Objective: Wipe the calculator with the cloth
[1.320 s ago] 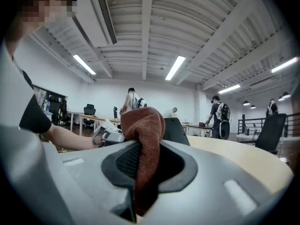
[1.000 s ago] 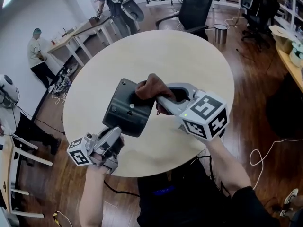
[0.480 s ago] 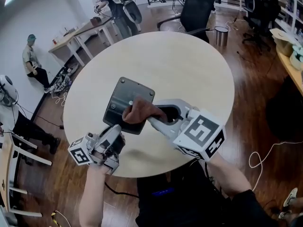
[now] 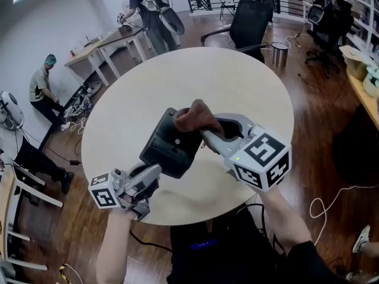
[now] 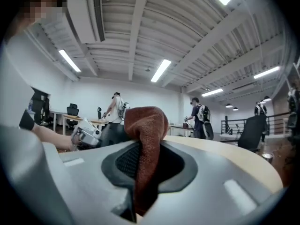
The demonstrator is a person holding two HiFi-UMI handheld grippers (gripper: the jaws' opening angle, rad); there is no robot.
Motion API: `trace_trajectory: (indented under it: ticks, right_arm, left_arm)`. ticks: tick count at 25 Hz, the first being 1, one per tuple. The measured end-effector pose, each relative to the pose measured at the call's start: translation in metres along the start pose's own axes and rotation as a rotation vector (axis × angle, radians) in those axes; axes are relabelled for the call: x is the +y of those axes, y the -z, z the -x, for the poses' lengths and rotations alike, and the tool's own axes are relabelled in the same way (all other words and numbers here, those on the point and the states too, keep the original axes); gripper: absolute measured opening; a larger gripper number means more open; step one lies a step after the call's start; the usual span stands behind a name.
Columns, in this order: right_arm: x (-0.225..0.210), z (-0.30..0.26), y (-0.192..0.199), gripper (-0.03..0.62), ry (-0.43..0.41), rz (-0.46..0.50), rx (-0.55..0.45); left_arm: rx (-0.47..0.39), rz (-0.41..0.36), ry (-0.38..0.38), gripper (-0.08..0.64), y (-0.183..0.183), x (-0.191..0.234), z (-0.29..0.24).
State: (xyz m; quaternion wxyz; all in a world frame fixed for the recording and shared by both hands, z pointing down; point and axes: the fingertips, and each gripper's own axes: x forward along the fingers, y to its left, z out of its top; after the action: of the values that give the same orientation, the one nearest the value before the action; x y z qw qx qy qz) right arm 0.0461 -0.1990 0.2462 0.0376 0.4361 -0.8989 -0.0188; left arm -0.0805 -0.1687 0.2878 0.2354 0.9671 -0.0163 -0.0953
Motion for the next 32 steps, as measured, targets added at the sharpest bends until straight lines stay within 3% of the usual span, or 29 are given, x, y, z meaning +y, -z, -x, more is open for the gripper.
trace_trajectory:
  ticks: [4,7,9,12,16,18,20,25,28,32]
  right_arm:
    - [0.068,-0.016,-0.027,0.064,-0.144,0.142,-0.002]
    - [0.077,-0.033,-0.019,0.064,-0.131,0.185,0.017]
    - [0.063,-0.039,-0.010,0.064,-0.092,0.138,0.021]
    - [0.004,-0.040,0.009,0.064,0.009,0.071,0.072]
    - [-0.052,-0.022,0.041,0.064,0.108,-0.019,0.134]
    - [-0.057,-0.015,0.045,0.064,0.112,-0.041,0.126]
    - [-0.056,-0.012,0.047,0.064,0.108,-0.052,0.119]
    - [-0.050,-0.012,0.055,0.064,0.090,-0.070,0.123]
    - [-0.047,-0.008,0.061,0.064,0.077,-0.068,0.138]
    - [-0.041,-0.004,0.069,0.064,0.066,-0.060,0.156]
  left_arm:
    - [0.040,-0.013,0.001,0.049,0.001,0.000,-0.004]
    - [0.073,-0.027,0.024,0.049,0.007,-0.008,0.008]
    - [0.090,-0.032,0.040,0.051,0.013,-0.014,0.019]
    - [0.122,-0.029,0.034,0.057,0.013,-0.012,0.010]
    - [0.237,-0.069,-0.057,0.049,0.014,0.008,0.007]
    - [0.338,-0.161,-0.136,0.049,0.009,0.020,0.011]
    - [0.465,-0.312,-0.243,0.049,0.002,0.033,0.016]
    - [0.879,-0.854,-0.521,0.049,0.009,0.070,0.024]
    - [1.050,-1.080,-0.538,0.056,0.033,0.069,0.009]
    - [1.184,-1.172,-0.451,0.103,0.071,0.069,-0.004]
